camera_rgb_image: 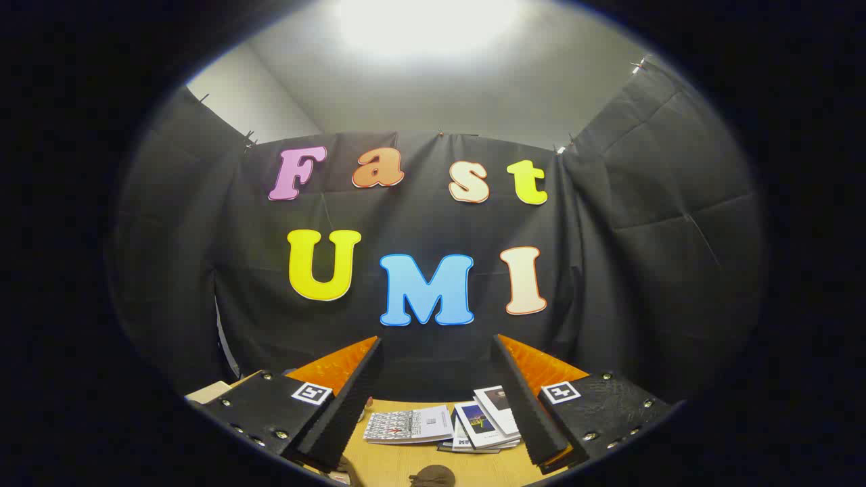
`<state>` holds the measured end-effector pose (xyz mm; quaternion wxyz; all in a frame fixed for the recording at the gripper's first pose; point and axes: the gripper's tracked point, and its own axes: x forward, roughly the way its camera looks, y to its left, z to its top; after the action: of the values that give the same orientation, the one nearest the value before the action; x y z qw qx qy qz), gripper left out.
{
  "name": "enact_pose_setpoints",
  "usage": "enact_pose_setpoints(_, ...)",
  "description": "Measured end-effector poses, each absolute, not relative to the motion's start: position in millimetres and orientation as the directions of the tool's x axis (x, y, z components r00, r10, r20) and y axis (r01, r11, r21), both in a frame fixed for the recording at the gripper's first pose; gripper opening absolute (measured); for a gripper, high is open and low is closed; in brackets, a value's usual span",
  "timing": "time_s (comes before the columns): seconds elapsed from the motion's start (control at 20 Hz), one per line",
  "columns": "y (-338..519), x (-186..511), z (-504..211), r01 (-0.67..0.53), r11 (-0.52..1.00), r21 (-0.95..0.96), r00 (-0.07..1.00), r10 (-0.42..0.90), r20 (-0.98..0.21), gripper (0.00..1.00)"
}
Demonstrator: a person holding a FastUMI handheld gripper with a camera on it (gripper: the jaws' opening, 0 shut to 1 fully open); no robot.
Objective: Open the storage box then place both shoes into the box .Put the left shoe in first, then the right shoe, with the right side of both shoes facing outward in a uniform manner.
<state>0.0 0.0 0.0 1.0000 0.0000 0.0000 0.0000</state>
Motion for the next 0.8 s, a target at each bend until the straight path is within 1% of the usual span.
enact_pose_setpoints(0.3,1.3,7.9,4.9,-0.027,1.000,0.013,1.000,0.027,0.017,0.97)
enact_pose_setpoints(0.8,2.4,12.2,-11.2,-0.039,0.998,0.048,0.999,0.040,-0.021,0.97)
